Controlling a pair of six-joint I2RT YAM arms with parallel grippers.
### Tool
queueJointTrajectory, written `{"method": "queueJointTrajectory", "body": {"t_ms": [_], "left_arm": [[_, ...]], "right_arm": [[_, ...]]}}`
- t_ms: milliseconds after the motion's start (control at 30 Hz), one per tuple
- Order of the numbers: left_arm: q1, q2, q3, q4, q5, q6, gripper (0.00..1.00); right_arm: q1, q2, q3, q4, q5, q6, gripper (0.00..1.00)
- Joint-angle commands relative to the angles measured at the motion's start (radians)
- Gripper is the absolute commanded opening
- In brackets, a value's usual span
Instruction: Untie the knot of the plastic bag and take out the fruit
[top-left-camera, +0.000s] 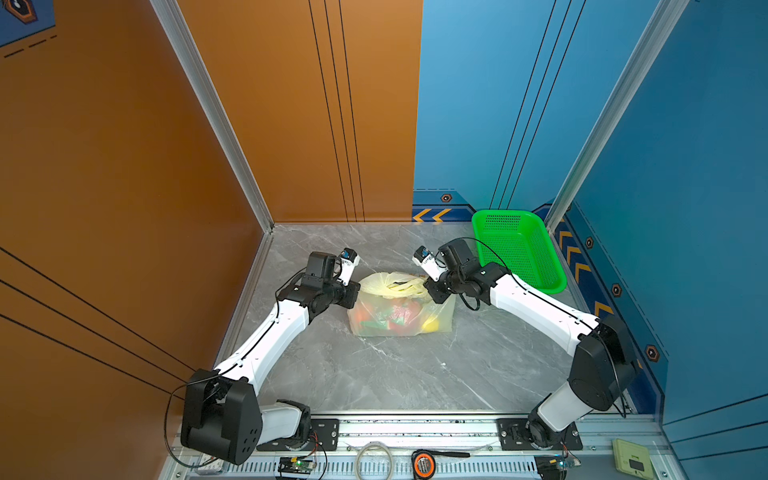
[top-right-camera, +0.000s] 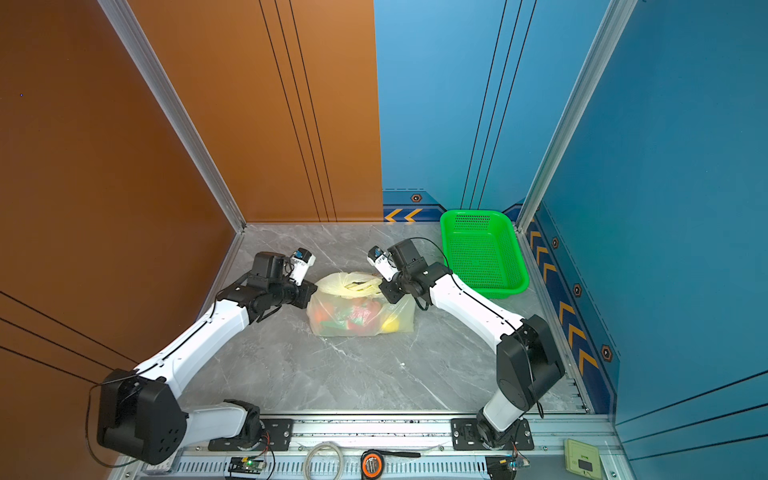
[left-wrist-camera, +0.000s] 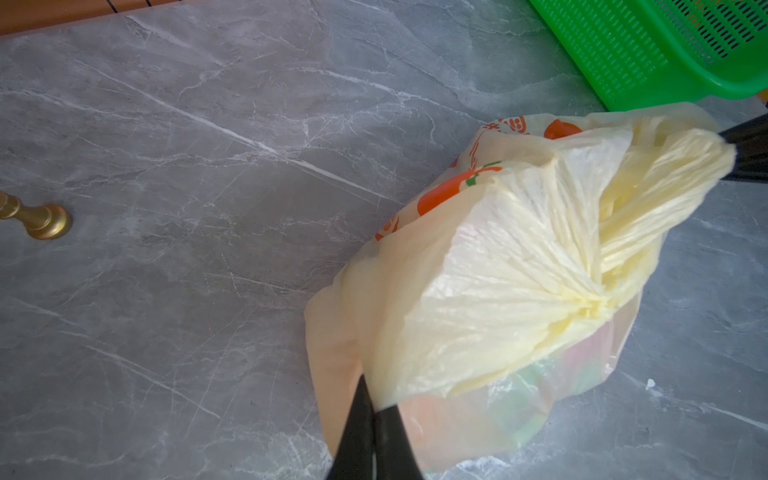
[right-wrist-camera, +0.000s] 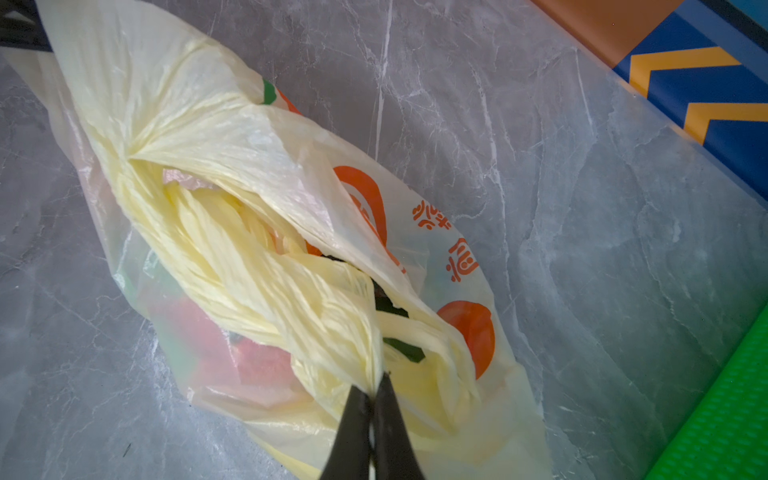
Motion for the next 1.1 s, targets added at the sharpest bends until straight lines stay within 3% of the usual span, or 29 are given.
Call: {"method": "queueJointTrajectory", "body": {"t_ms": [0,267,700,1033,1067], "left_arm": [[0.002,-0.014,0.003,-0.005,0.017,-0.008,0.0],[0.003,-0.019,0.003,-0.011,0.015,-0.012,0.0],[0.027,-0.06,-0.092,-0.007,0.01,-0.031,0.0],[0.017,-0.078,-0.081,-0.005,0.026,-0.033,0.0],[0.014,-0.084,-0.076,-0.005,0.026,-0.031,0.0]], "right_arm": [[-0.032,-0.049,-0.021,-0.005,-0.004,0.031,0.0],[-0.08,-0.08,-0.05,-0.022,0.011,0.081,0.0],[-0.219,-0.261,-0.263,-0.006,0.057,0.261,0.0],[-0.245,-0.276,-0.237,-0.057,0.029,0.289,0.0],[-0.245,-0.283,-0.226,-0.068,0.011,0.283,0.11]]}}
